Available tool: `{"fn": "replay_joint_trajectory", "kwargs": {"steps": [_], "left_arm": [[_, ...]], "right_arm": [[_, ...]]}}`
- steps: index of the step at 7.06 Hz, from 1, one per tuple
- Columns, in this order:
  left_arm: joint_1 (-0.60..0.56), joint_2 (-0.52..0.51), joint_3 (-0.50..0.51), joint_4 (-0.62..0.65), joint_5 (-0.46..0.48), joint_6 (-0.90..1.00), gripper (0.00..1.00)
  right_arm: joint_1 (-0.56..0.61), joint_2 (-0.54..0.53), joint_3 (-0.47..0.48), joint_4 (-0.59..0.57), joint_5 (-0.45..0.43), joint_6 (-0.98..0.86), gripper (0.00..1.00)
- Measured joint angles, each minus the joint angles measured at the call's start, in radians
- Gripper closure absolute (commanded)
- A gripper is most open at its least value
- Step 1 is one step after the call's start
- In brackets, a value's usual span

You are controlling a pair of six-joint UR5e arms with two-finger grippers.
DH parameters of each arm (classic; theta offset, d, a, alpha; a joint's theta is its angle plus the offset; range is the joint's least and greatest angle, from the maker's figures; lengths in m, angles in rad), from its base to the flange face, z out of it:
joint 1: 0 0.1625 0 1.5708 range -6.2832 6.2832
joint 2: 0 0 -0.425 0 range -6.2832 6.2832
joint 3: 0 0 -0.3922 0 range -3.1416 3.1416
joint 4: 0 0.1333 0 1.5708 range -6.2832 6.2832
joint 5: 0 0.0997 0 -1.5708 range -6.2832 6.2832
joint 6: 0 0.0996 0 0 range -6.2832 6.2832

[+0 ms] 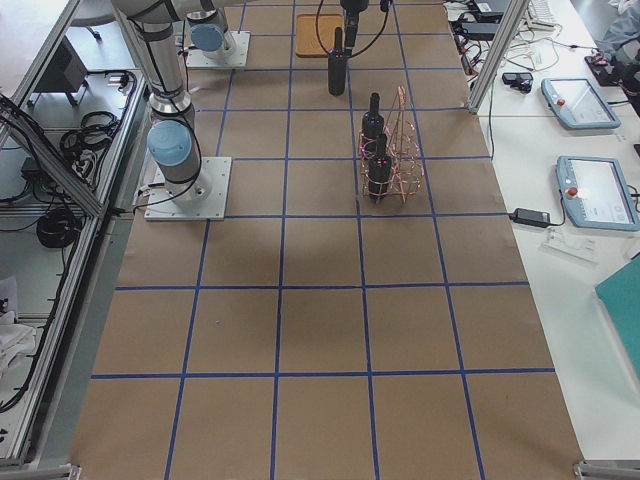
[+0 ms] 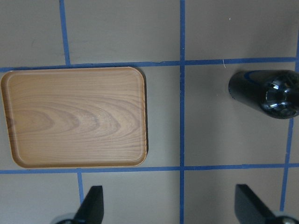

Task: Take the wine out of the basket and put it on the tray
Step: 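Move the left gripper to the bottle neck while the right gripper withdraws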

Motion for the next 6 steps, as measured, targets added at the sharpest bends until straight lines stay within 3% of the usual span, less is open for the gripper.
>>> {"fn": "replay_joint_trajectory", "kwargs": {"steps": [2, 4, 6], "left_arm": [[-0.100, -0.030, -0.002, 0.082, -0.047, -0.129, 0.00], [-0.214, -0.081, -0.002, 0.167, -0.086, -0.244, 0.00], [-0.265, -0.139, -0.006, 0.227, -0.091, -0.269, 0.10]], "right_arm": [[-0.091, -0.041, 0.005, 0.036, -0.020, -0.078, 0.00], [-0.102, -0.067, 0.009, 0.034, -0.023, -0.085, 0.00], [-0.102, -0.080, 0.010, 0.035, -0.059, -0.093, 0.00]]}}
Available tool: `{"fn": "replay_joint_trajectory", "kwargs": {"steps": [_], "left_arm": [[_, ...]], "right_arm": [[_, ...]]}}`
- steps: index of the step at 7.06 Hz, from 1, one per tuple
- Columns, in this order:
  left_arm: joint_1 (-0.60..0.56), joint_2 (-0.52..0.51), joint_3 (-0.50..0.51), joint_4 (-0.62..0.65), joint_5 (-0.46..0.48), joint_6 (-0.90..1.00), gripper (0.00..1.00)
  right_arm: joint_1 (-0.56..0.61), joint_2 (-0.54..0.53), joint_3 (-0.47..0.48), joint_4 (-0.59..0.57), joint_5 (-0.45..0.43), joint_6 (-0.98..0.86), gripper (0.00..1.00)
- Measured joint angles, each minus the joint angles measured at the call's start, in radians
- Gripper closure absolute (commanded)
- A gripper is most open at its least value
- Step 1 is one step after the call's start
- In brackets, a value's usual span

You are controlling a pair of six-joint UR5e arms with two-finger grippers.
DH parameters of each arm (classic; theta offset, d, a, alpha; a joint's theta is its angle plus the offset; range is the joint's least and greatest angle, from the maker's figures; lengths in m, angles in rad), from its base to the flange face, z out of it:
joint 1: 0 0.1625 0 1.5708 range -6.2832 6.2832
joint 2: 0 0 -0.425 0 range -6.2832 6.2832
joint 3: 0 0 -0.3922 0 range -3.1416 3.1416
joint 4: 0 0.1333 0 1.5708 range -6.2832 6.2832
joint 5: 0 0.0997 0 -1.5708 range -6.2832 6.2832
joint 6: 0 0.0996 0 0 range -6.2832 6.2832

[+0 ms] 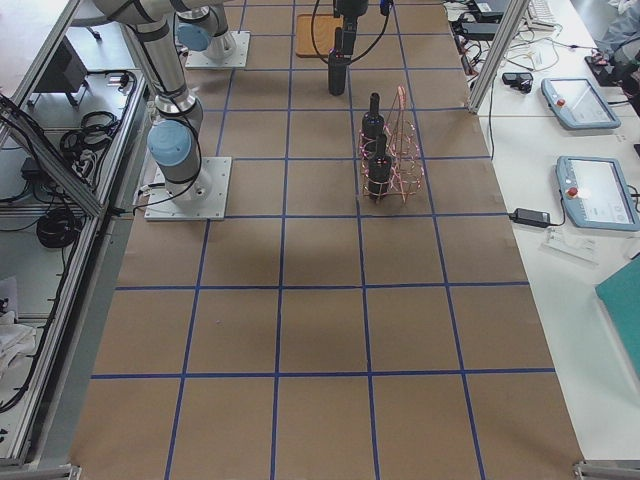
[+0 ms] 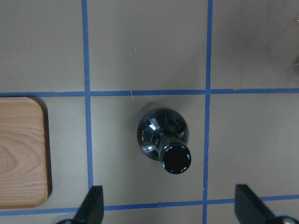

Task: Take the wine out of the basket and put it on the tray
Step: 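Move the left gripper to the bottle neck while the right gripper withdraws, then close the left gripper on the bottle neck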

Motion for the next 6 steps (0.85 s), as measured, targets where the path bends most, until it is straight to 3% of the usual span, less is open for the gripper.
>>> {"fn": "replay_joint_trajectory", "kwargs": {"steps": [4, 6], "left_arm": [[-0.009, -0.075, -0.061, 0.032, 0.010, 0.009, 0.22], [-0.009, -0.087, -0.063, 0.037, 0.009, 0.008, 0.43]], "right_arm": [[0.006, -0.002, -0.003, -0.015, -0.012, 0.004, 0.00], [0.057, 0.004, 0.002, -0.027, -0.013, 0.022, 0.00]]}}
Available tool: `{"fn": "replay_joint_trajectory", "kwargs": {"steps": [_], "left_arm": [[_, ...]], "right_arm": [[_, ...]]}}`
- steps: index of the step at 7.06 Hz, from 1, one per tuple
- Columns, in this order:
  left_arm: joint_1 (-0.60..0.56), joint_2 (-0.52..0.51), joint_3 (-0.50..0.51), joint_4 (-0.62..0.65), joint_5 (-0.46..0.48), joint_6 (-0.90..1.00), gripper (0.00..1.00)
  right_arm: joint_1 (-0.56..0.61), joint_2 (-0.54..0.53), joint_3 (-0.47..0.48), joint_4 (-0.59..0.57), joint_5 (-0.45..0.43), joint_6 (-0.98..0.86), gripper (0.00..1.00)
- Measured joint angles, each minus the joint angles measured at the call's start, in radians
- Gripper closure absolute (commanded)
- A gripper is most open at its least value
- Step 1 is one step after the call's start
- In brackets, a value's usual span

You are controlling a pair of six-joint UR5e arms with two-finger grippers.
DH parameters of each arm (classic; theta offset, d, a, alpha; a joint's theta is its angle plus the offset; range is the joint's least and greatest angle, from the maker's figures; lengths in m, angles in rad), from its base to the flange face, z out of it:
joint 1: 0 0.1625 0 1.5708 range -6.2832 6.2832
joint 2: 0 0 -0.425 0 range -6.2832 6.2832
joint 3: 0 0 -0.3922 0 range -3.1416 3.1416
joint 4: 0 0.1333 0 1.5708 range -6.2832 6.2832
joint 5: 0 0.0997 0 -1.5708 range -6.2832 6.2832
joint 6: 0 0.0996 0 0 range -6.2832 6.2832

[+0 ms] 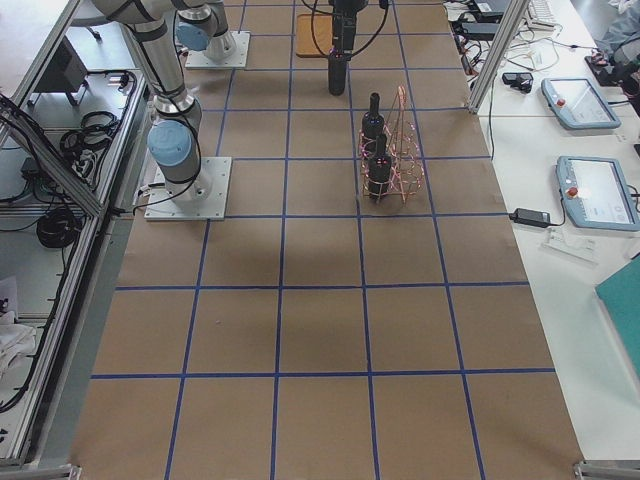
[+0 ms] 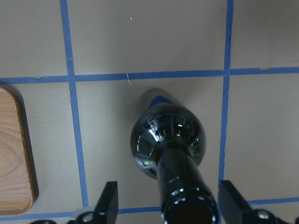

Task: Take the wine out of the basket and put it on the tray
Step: 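Close the left gripper on the bottle neck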

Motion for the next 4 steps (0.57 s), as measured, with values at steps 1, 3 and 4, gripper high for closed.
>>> {"fn": "replay_joint_trajectory", "kwargs": {"steps": [1, 3, 4], "left_arm": [[0.000, -0.003, 0.001, 0.001, 0.000, 0.005, 0.42], [0.001, -0.005, 0.006, 0.002, -0.002, 0.007, 0.41], [0.001, -0.005, 0.009, 0.002, -0.003, 0.006, 0.41]], "right_arm": [[0.026, 0.006, 0.004, -0.015, -0.005, 0.009, 0.00], [0.040, 0.011, 0.008, -0.057, -0.010, 0.013, 0.00], [0.040, 0.011, 0.008, -0.067, -0.011, 0.013, 0.00]]}}
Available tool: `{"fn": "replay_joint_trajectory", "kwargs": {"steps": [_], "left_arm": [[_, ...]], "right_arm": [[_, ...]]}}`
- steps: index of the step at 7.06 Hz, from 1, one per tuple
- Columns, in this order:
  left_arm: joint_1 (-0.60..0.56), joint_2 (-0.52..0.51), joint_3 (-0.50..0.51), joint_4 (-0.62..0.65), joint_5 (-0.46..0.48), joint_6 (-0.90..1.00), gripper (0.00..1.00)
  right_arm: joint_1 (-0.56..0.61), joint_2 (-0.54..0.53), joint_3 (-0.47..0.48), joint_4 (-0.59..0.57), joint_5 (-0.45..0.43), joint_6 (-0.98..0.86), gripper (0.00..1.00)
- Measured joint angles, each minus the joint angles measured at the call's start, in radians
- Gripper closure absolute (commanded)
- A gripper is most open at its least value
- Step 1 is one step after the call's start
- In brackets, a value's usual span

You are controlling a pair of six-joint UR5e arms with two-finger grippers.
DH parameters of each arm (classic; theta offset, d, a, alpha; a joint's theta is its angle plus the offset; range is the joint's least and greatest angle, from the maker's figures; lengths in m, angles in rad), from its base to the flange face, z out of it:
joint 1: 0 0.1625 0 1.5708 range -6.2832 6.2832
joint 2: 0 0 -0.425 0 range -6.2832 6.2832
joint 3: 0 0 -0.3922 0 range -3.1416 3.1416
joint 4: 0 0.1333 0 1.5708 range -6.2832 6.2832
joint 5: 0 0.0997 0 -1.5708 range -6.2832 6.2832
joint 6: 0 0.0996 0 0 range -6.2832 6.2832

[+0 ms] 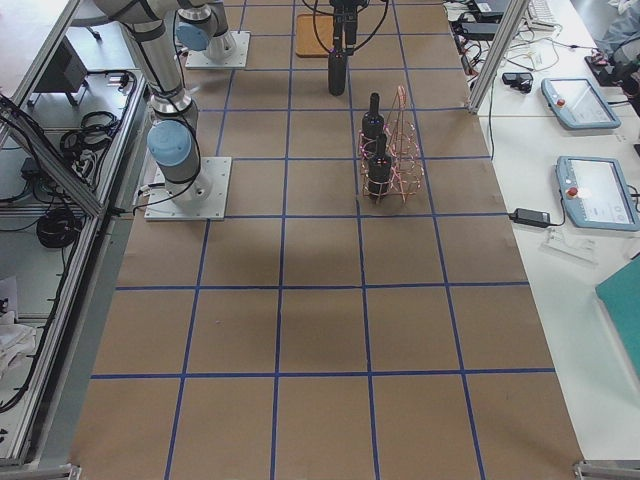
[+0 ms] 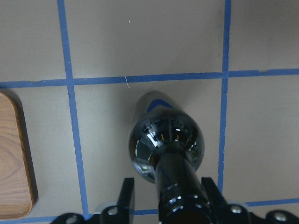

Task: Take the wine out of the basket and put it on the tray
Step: 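Close the left gripper on the bottle neck, then lift the bottle with the left gripper and lower it onto the tray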

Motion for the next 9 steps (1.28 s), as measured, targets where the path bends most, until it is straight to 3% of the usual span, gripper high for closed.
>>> {"fn": "replay_joint_trajectory", "kwargs": {"steps": [2, 4, 5, 6, 7, 9], "left_arm": [[0.000, -0.006, 0.003, 0.025, -0.003, -0.007, 0.41], [0.000, -0.013, 0.000, 0.058, -0.006, -0.007, 0.52], [-0.001, -0.015, -0.004, 0.057, -0.005, -0.003, 0.50], [-0.001, -0.015, -0.007, 0.047, -0.002, -0.001, 0.63], [-0.002, -0.014, -0.008, 0.036, 0.001, 0.000, 1.00], [-0.002, -0.013, -0.004, 0.030, -0.002, 0.002, 1.00]], "right_arm": [[0.000, 0.001, 0.000, -0.003, -0.001, -0.001, 0.00], [-0.001, 0.001, 0.001, -0.001, -0.003, -0.002, 0.00], [-0.002, 0.001, 0.002, 0.001, -0.003, -0.003, 0.00], [-0.002, 0.001, 0.002, 0.002, -0.002, -0.003, 0.00], [-0.002, 0.000, 0.005, 0.002, -0.003, -0.004, 0.00], [-0.002, -0.003, 0.012, -0.001, -0.004, -0.004, 0.00]]}}
